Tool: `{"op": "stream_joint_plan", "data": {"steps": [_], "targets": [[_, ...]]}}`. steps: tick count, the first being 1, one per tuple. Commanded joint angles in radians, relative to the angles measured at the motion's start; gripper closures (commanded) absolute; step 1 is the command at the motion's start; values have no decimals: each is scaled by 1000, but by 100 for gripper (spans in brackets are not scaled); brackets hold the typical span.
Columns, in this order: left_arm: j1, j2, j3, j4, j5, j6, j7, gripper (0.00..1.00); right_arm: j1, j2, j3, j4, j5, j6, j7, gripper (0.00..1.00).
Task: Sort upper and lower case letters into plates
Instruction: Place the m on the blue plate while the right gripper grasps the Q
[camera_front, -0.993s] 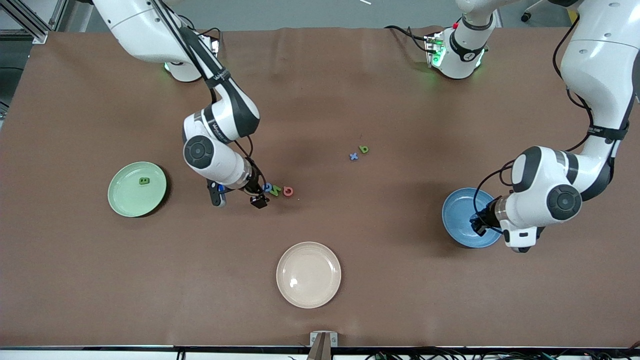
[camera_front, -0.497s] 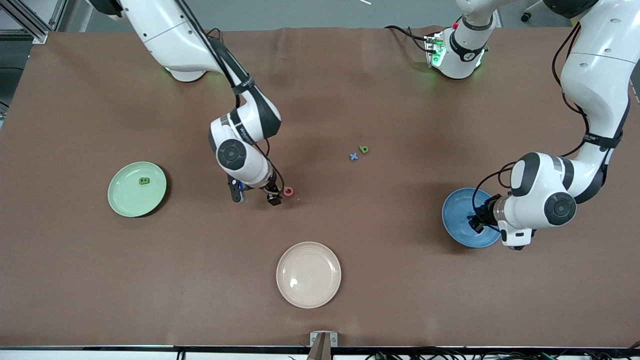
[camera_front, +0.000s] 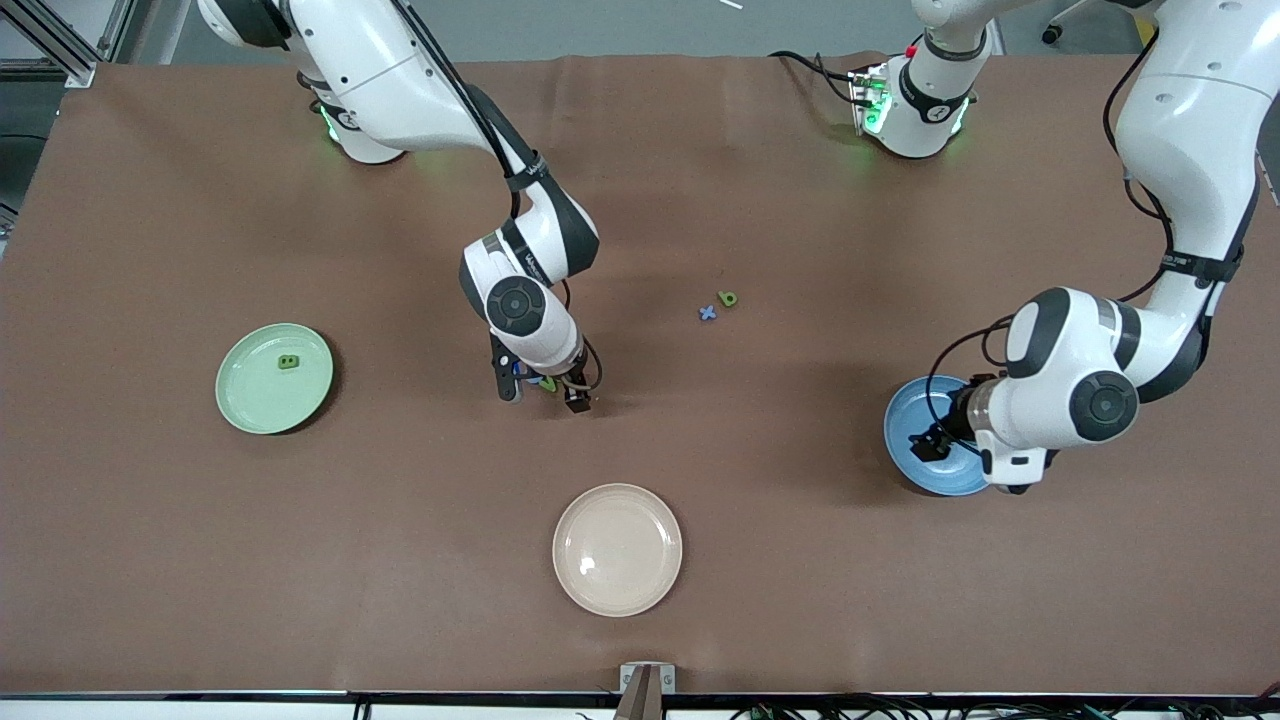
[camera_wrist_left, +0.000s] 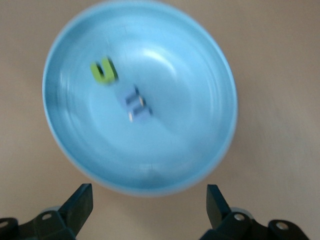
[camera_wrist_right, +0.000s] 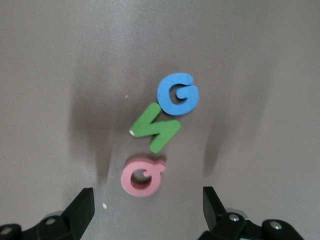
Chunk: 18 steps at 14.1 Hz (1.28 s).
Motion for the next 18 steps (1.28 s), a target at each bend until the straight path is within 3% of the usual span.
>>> {"op": "stream_joint_plan", "data": {"steps": [1, 3, 7, 10, 13, 18], "targets": [[3, -78, -71, -86, 1, -23, -74, 1, 35, 24, -49, 28, -5, -13, 17, 7], [7, -94, -134, -152, 1, -8, -107, 4, 44, 33, -53, 28, -16, -13, 17, 10], [-2, -147, -228, -339, 11, 191, -237, 7, 44, 33, -52, 30, -13, -14, 19, 33], [-45, -147, -260, -444, 43, 363, -379, 11, 46, 33, -52, 37, -9, -14, 19, 37], [-123, -129, -260, -463, 97, 391, -519, 16, 46, 33, -52, 39, -7, -13, 17, 51], [-204, -74, -254, -469, 123, 429, -579, 24, 46, 35, -50, 39, -5, -5, 14, 75]]}}
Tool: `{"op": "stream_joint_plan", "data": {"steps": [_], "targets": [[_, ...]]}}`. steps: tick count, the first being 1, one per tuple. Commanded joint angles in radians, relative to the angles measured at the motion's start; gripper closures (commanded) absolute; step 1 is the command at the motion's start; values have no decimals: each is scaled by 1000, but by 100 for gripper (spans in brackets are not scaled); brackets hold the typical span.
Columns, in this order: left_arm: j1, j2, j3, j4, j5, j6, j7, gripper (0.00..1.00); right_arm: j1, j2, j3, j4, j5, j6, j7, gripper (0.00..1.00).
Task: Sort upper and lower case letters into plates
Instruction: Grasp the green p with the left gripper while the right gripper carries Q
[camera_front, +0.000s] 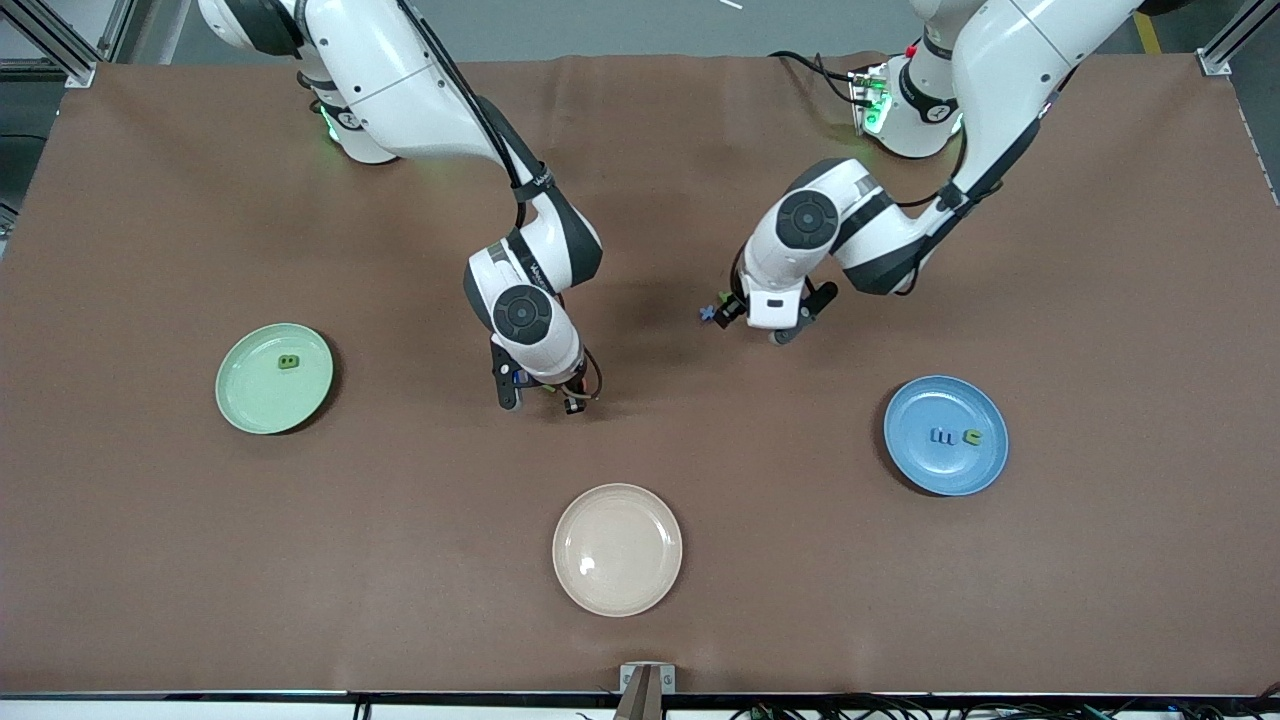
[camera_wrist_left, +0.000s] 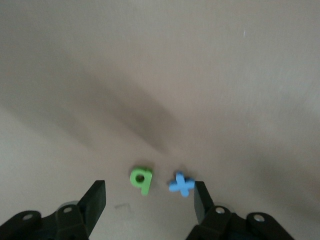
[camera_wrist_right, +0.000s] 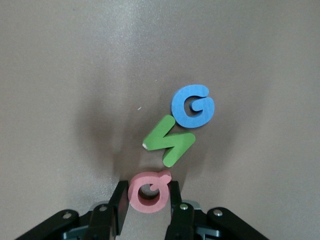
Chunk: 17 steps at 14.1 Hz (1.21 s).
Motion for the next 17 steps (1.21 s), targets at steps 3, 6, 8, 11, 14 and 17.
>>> {"op": "stream_joint_plan", "data": {"steps": [3, 6, 8, 11, 14, 17], "targets": [[-26, 59, 6, -10, 87, 28, -44, 30, 15, 14, -12, 13, -2, 2, 12, 91], [-41, 95, 14, -10, 144, 28, -99, 33, 6, 1, -13, 14, 1, -10, 8, 94], [-41, 126, 14, -10, 214, 28, -156, 35, -1, -33, -13, -4, -1, -24, 3, 93], [-39, 163, 15, -6, 296, 30, -211, 37, -34, -140, -21, -13, -1, -206, -66, 93], [-41, 169, 17, -6, 301, 30, -213, 53, -105, -284, -21, -111, -7, -285, -269, 93], [-41, 169, 17, -6, 299, 30, -213, 87, -216, -439, -22, -304, -8, -256, -623, 93]]}}
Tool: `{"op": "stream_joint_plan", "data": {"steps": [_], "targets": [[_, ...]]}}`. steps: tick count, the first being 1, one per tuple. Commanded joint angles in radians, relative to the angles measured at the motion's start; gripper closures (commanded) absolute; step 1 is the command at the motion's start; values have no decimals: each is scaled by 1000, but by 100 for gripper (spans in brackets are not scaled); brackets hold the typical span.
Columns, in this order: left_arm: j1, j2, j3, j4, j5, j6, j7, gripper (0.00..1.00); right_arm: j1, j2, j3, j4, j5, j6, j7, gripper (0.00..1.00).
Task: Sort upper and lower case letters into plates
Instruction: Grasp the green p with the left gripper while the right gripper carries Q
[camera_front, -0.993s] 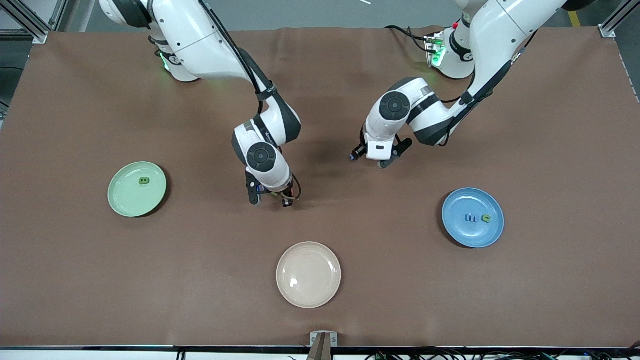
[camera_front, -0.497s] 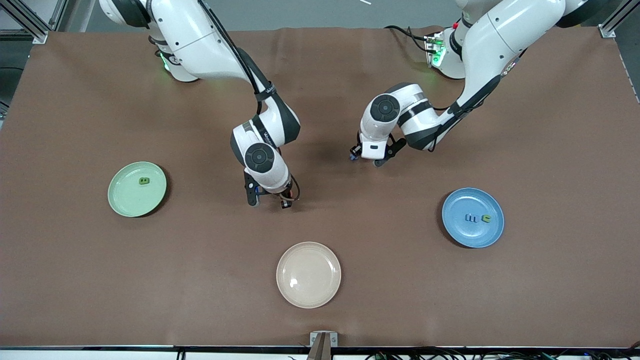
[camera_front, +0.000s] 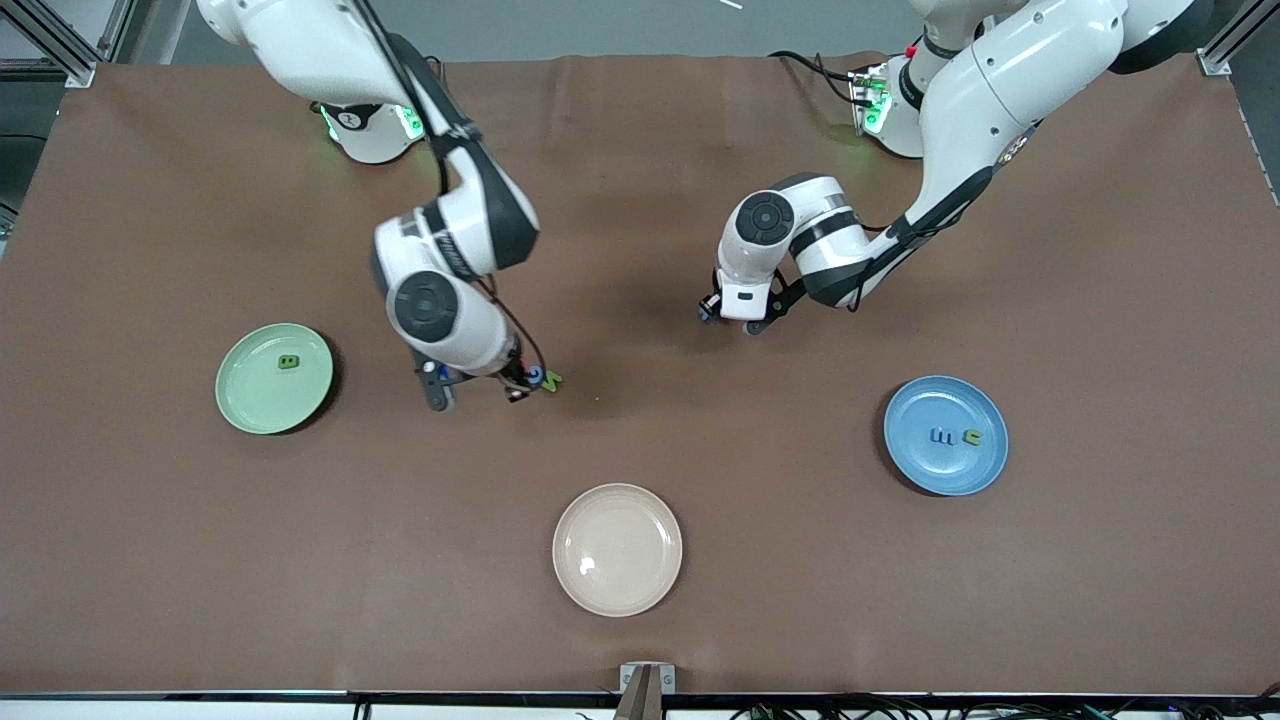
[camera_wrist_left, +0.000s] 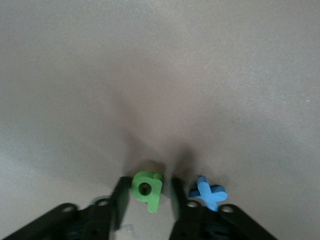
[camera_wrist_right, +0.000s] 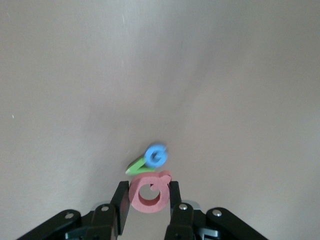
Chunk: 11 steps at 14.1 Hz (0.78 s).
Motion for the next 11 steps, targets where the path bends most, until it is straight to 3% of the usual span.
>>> {"op": "stream_joint_plan", "data": {"steps": [1, 4, 7, 11], "targets": [[-2, 6, 8, -6, 23, 2, -21, 96, -116, -169, 14, -229, -10, 40, -294, 93], [21, -11, 8, 7, 24, -8, -7, 100, -253, -223, 14, -341, -13, 83, -634, 93], [67, -55, 6, 65, 24, -21, 0, 100, -400, -216, 14, -357, -33, 100, -919, 93], [112, -66, 5, 210, 23, -256, 176, 100, -544, -127, 14, -360, -69, 249, -1233, 93]]}}
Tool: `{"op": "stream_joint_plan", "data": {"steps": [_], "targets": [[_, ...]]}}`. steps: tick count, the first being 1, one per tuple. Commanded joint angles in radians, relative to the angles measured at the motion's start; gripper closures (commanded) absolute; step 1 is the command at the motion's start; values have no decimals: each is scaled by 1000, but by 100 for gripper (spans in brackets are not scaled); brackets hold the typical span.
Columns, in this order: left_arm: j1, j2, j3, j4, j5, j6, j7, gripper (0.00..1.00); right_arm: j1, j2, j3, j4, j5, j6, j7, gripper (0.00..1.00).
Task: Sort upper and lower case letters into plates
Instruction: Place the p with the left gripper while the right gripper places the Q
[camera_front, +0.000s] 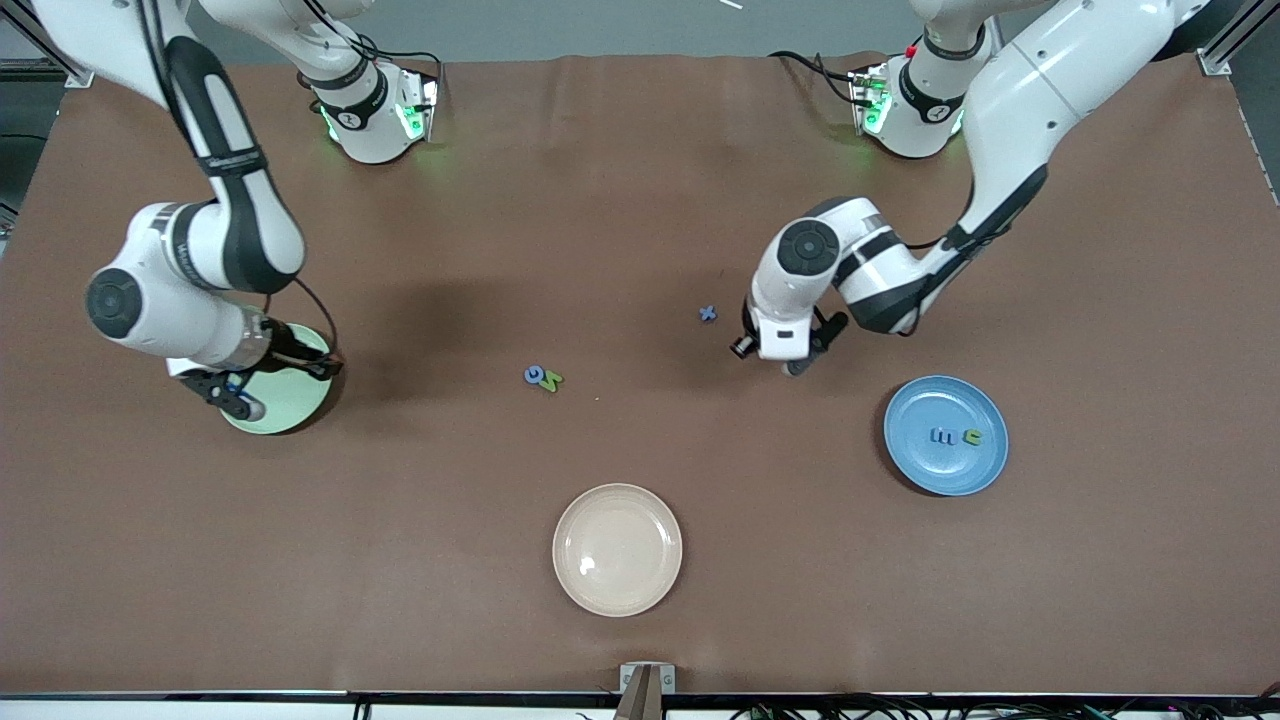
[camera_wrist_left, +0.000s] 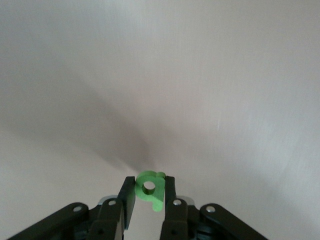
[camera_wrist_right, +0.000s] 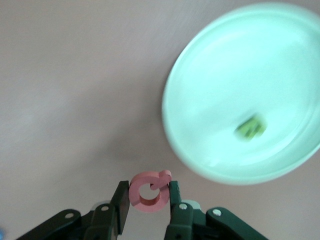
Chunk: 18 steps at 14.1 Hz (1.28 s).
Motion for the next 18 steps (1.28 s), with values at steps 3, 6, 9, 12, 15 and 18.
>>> {"op": "stream_joint_plan", "data": {"steps": [3, 6, 9, 12, 15, 18], "targets": [[106, -20, -4, 125, 15, -190, 241, 100, -89, 118, 22, -16, -28, 199, -220, 93], [233, -15, -1, 133, 17, -190, 428, 100, -89, 176, 23, -16, -28, 262, -232, 90], [347, 9, 0, 134, 28, -175, 527, 100, -89, 190, 24, -16, -28, 271, -232, 87], [372, 20, 17, 133, 28, -168, 531, 66, -89, 186, 22, -15, -28, 259, -232, 37], [387, 16, 22, 127, 25, -168, 530, 0, -89, 129, 22, -16, -28, 229, -226, 0], [375, 12, -12, 118, 12, -175, 510, 0, -80, 2, 19, -10, -29, 30, -208, 0]]}}
